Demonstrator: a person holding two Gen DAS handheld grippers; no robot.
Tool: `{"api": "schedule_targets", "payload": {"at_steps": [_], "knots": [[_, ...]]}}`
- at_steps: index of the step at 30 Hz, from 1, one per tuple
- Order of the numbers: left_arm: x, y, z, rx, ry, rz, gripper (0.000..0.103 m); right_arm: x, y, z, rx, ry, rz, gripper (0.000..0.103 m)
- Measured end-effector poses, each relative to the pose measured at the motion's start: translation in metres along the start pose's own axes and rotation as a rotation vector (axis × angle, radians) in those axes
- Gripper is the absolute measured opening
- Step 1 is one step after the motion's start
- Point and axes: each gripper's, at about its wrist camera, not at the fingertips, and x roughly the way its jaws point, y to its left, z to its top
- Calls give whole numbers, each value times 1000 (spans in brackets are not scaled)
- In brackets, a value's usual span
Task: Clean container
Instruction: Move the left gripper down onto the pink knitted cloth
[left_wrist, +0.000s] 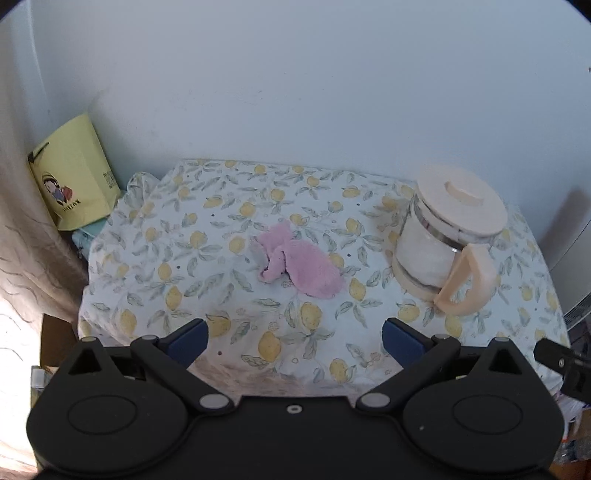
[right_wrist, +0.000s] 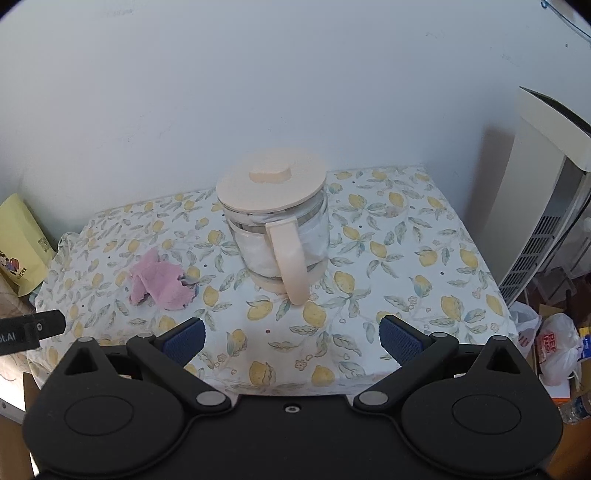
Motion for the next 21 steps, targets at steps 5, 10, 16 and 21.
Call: {"api": "schedule_targets", "payload": {"at_steps": [5,10,16,21], "knots": [[3,-3,-1,-7,-11,34,103,6,-11,1,-2,15,5,103],[6,-6,-3,-29,-32,64,103,10,-25,1,-9,16,7,103],[10,-16,-7,-32,-46,93,103,13,-40,3,-51,20,48,103],[15,-27,-12,-27,-48,111,103,16,-52,3,-105,-4,67,102]]}}
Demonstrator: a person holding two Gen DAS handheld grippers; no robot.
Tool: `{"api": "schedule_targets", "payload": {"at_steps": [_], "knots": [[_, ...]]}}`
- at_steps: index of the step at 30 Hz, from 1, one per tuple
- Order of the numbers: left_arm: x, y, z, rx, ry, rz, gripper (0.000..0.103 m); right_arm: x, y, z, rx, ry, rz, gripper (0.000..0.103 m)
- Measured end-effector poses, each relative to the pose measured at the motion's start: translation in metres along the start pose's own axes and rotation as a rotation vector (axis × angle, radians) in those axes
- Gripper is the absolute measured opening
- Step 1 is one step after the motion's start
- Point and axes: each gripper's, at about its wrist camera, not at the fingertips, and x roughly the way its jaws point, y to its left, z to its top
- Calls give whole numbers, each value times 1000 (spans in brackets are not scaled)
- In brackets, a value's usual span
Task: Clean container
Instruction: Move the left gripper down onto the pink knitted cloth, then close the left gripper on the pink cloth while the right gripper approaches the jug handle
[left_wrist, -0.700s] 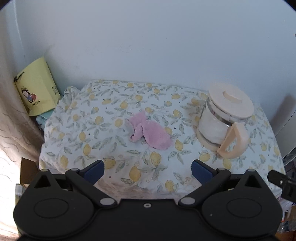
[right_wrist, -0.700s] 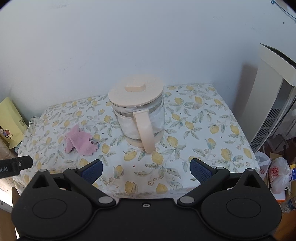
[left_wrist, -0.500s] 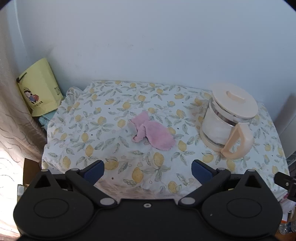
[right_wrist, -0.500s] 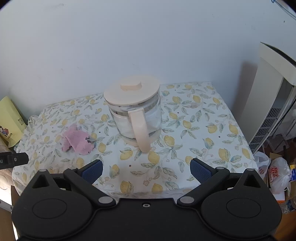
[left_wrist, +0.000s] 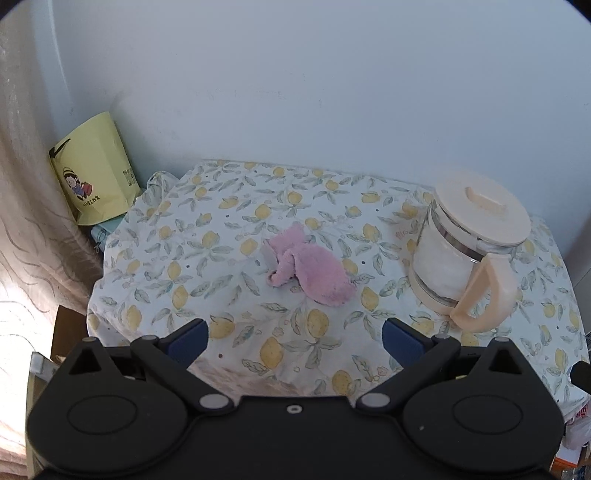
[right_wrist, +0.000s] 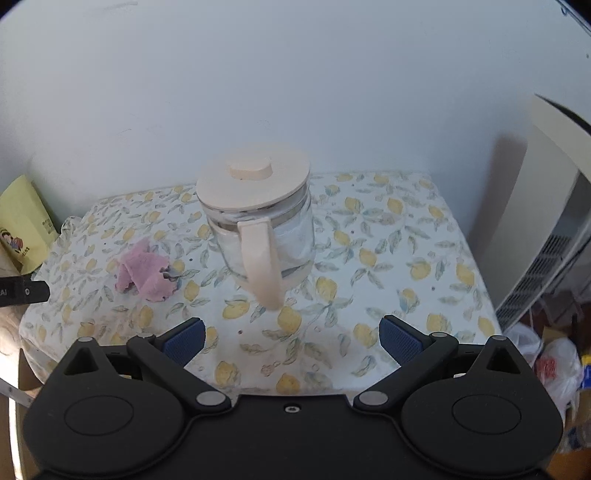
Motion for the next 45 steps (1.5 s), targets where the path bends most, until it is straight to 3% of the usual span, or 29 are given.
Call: {"api": "schedule_targets", "payload": {"at_steps": [4,9,12,16,27,35,41,44,45], "knots": [[3,-9,-4,4,-2,14,103,6,-9,-1,-28,5,40,90],[37,-24,13,53,13,0,103,16,-15,0,-36,17,66,83],[59,-29,20,113,59,-91,102,24,-17,4,-34,-2,83,76],[82,-32,26,182,26,-123,103,44,-16,14,-15,8,82,62],[171,-11,38,387,56,-213,102,104,11,36,3,69,94,60],[236,4,46,535,77,-278,98,134,39,36,-78,100,30,57],[260,22,31,610,111,-344,97,140,43,36,-36,119,-11,57],[271,31,22,646,128,-378,83,140,39,37,-12,123,-14,57],[275,34,19,658,134,-389,82,141,39,37,-5,126,-13,57]]}}
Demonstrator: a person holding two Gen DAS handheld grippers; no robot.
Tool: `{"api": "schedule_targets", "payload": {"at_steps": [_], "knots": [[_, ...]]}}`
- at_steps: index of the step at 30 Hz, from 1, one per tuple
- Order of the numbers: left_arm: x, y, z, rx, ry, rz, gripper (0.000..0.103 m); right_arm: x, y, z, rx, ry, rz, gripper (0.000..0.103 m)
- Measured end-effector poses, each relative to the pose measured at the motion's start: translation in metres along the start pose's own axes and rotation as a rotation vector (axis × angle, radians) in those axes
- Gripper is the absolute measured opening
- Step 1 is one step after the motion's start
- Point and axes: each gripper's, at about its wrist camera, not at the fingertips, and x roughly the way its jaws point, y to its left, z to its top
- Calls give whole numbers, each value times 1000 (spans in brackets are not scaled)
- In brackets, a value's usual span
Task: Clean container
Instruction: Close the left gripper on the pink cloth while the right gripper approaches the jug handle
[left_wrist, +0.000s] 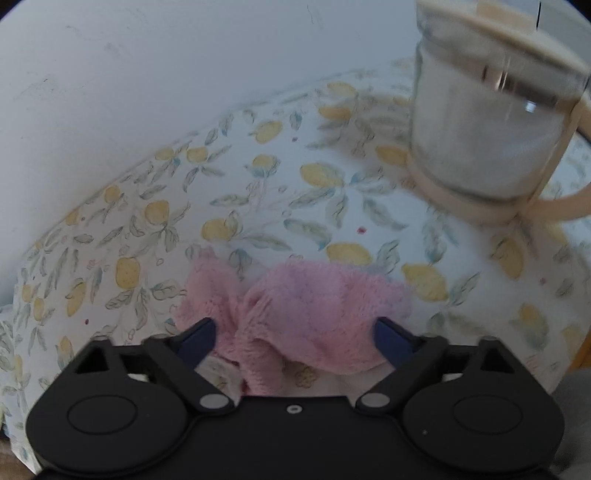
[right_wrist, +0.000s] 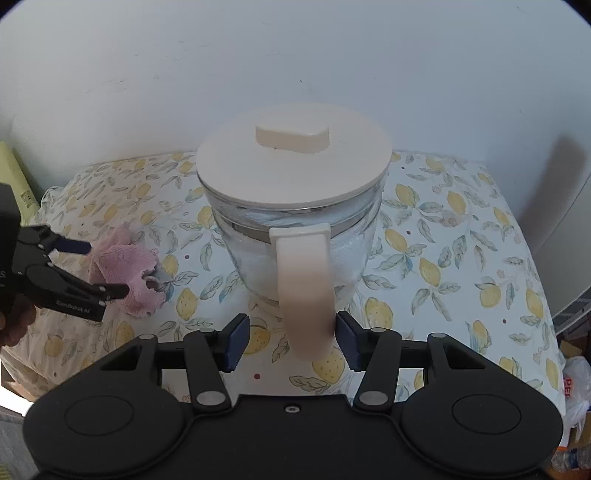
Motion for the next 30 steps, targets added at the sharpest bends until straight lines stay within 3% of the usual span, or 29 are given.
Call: {"api": "schedule_targets", "payload": {"at_steps": [1,2,4,6,11,14,18,30], "knots": [[3,2,-4,12,4,-12,82,1,-1,0,1,10,6,57],[16,-1,23,11,18,-19,82,1,-2,0,2,22,14,57],[26,-1,36,6,41,-46,82,2,-2,0,-6,32,25,57],[29,-1,36,1,49,-55,70,5,-2,0,-12,48,31,57],[32,-4,38,-13,66,-73,58,7,-9,7,-14,78,60,57],[33,-6,39,-18,74,-75,40,10,-10,11,-46,88,52,57],[25,-8,41,-35,59,-58,27,13,-15,16,-51,83,61,57],[-11,-12,50,-104,-27,21,19,19,-23,14,-55,91,107,57]]}}
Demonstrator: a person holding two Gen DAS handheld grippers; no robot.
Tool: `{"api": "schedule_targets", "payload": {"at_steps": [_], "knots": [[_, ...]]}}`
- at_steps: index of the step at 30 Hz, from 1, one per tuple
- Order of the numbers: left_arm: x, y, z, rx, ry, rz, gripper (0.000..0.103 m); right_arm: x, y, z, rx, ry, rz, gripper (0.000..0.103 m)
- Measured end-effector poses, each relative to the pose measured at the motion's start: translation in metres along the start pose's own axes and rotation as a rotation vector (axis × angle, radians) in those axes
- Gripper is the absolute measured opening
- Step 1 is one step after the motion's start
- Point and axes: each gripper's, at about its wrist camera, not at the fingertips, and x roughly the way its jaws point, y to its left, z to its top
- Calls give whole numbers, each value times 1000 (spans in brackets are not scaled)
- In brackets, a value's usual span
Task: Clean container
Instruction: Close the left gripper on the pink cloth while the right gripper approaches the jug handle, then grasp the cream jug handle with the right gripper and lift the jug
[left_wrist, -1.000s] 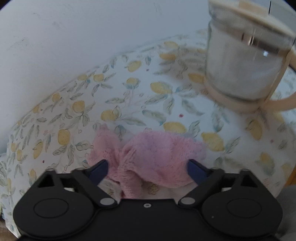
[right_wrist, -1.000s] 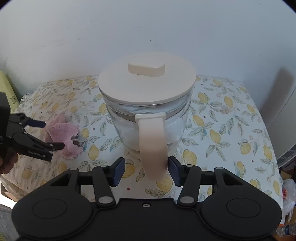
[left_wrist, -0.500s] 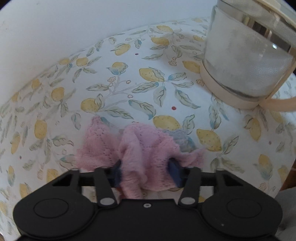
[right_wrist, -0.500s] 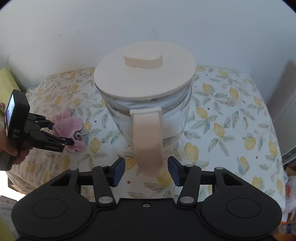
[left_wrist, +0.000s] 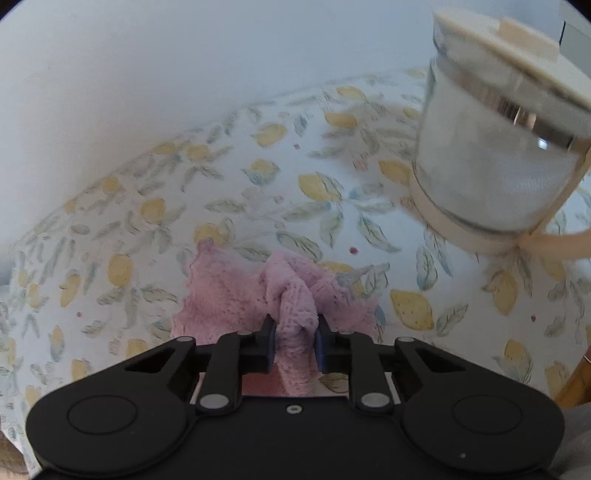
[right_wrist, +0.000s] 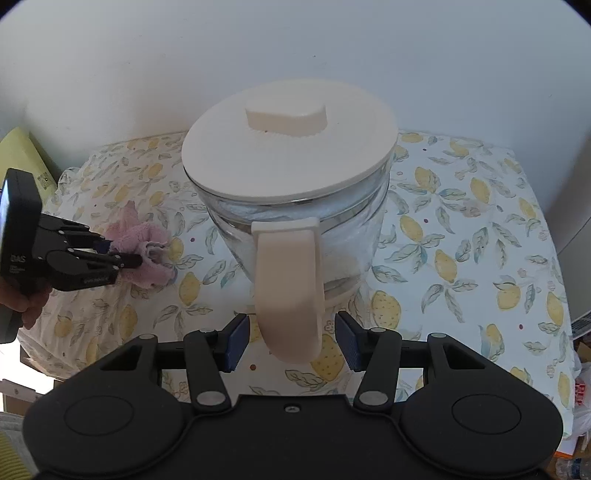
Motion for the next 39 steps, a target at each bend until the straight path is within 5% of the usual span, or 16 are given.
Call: {"api": "schedule_targets", "payload": {"at_steps": [6,14,17,31,39], "knots": [[-33,-6,4,-81,-55,-37,19,-1,-8,4,-1,-23,26,57],[-40,-47,3,-180,-20,-123,19,1,-9,5,-21,-19,37,50],[-44,-59,8,-155,-30,-103,19,-1,-10,5,-11,-26,76,39],[-66,-108,25,-85,-112,-234,19,-4,-11,5,-25,-36,93,39],[-64,-123,33,-65,-124,-239,19,-4,-12,5,-39,-35,104,39]]}}
